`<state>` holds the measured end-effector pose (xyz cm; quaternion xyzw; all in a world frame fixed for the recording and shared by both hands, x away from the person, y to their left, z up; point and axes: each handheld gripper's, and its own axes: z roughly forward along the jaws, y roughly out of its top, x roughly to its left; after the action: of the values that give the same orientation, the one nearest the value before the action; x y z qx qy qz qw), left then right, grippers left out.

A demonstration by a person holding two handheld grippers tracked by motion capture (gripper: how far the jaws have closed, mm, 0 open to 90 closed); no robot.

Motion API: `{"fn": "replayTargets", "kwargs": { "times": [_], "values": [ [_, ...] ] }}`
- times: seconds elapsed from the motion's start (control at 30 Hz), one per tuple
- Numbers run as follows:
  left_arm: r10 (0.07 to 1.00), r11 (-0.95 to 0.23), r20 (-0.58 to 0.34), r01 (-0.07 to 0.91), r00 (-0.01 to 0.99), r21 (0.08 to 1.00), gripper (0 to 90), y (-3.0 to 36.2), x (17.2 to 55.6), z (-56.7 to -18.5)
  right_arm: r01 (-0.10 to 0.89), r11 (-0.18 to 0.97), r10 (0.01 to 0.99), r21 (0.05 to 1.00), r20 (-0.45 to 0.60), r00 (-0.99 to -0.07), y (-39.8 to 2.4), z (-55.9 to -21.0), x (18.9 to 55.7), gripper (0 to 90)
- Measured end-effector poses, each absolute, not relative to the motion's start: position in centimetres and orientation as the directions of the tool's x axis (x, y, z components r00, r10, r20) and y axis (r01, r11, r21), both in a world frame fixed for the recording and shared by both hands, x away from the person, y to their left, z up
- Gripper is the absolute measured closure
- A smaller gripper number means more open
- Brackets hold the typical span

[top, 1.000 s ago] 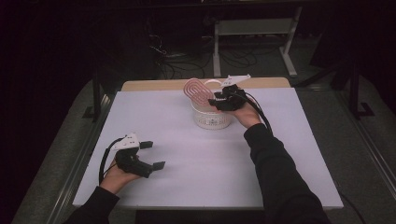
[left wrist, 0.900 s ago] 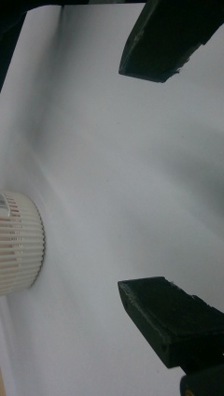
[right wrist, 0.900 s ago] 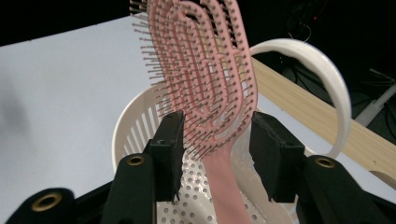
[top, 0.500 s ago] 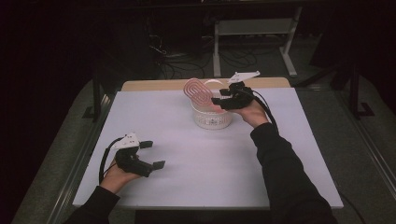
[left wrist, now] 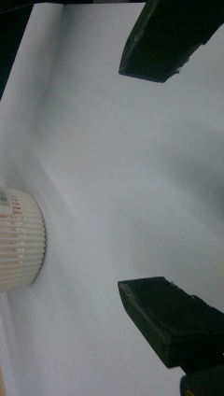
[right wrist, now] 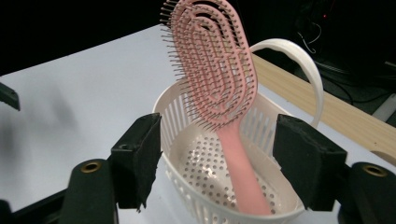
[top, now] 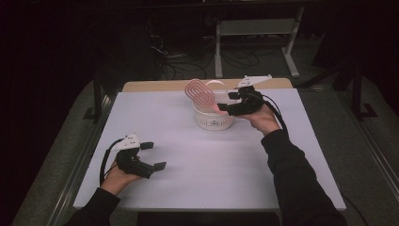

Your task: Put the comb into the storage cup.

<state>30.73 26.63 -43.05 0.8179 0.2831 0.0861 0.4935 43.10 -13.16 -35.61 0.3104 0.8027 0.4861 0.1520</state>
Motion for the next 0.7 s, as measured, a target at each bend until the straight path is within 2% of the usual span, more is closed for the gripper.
{"fn": "replayTargets", "kwargs": {
  "times": [0.7],
  "values": [
    [0.558, -0.347, -0.144, 0.387, 0.818, 0.855, 0.1, 27.1, 30.7, -43.0, 0.379, 0.347, 0.644, 0.858, 0.076, -0.761, -15.5, -37.4, 38.8, 20.7]
  ]
}}
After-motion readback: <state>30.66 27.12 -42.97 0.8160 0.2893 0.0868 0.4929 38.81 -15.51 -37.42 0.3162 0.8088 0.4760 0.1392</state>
